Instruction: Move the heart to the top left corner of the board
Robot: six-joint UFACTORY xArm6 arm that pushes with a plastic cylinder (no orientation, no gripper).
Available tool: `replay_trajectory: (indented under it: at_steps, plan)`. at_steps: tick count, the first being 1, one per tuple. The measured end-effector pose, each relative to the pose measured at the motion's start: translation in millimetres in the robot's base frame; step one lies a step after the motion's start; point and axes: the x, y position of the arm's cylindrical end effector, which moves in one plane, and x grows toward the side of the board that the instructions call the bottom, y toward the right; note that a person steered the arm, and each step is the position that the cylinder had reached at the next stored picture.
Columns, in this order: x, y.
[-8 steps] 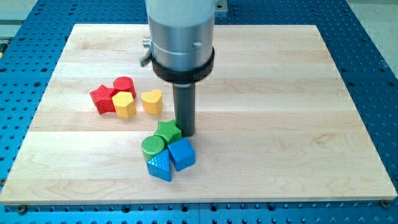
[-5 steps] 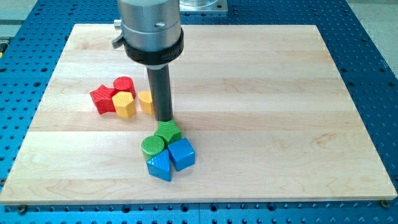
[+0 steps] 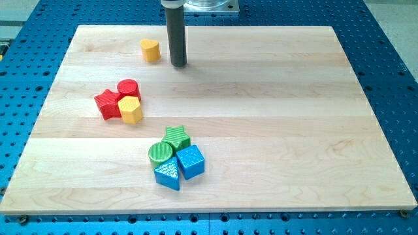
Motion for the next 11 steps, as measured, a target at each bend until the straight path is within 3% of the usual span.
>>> replay_trajectory:
  at_steps: [3,5,6,8,9,11]
  plan:
    - [0.1,-0.3]
    - [-18.1,-62.6]
    - [-48.4,-108.0]
    - [-65.0,-94.1]
    - [-67.6,-135.3]
    - [-57.3,-136.5]
